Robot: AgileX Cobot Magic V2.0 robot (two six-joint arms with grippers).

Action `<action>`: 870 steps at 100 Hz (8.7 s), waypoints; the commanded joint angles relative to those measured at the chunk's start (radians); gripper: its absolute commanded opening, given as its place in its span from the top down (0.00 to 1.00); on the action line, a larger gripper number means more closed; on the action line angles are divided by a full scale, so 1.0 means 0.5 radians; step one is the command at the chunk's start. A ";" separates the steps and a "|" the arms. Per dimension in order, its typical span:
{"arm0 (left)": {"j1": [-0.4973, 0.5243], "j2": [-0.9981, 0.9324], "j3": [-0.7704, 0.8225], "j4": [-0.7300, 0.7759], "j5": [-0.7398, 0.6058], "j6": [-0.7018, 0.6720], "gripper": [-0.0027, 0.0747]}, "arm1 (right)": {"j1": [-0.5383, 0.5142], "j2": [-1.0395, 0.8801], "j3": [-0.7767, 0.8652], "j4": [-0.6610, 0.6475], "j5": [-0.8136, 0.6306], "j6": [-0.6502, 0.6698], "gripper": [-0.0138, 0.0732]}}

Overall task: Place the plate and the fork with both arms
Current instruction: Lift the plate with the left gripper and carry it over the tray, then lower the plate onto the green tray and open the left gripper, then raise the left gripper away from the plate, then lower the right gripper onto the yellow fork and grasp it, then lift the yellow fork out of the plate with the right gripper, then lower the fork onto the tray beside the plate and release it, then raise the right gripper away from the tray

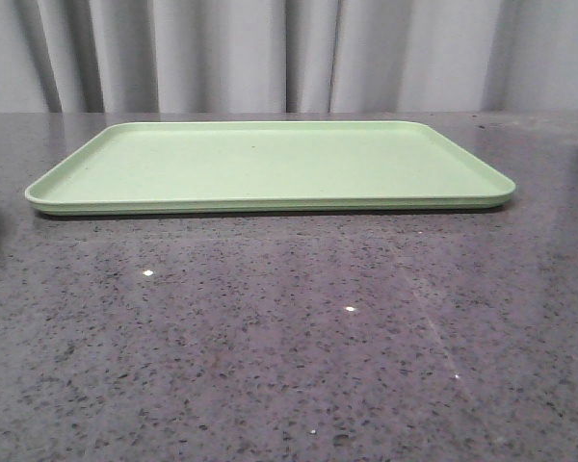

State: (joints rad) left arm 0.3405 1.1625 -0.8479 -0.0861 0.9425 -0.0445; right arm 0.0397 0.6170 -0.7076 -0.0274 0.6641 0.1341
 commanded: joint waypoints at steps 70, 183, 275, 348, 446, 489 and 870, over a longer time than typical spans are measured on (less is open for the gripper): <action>0.076 -0.140 -0.399 -0.903 -0.164 0.339 0.99 | -0.005 0.013 -0.077 -0.013 -0.149 -0.021 0.23; -1.267 1.138 -1.078 -1.295 -0.898 0.140 0.99 | -0.005 0.013 -0.039 -0.013 -0.149 -0.021 0.23; -1.263 1.257 -1.075 -1.308 -0.816 0.130 0.61 | -0.005 0.013 -0.040 -0.012 -0.169 -0.021 0.23; -1.263 0.426 -0.739 -0.663 -0.799 0.130 0.57 | 0.323 0.414 -0.473 0.072 -0.067 -0.021 0.23; -1.263 -0.717 -0.081 0.156 -0.465 -0.329 0.60 | 0.835 2.283 -2.374 0.086 0.832 0.233 0.23; -1.263 -0.737 -0.081 0.183 -0.432 -0.332 0.60 | 0.974 2.849 -2.860 -0.028 1.099 0.575 0.23; -1.263 -0.746 -0.078 0.228 -0.584 -0.337 0.60 | 0.771 1.492 -1.403 -0.198 0.556 0.512 0.59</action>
State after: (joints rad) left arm -0.2861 0.7953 -0.8602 0.0242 0.7271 -0.2010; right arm 0.4274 1.4857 -1.4713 -0.0887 1.0439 0.4033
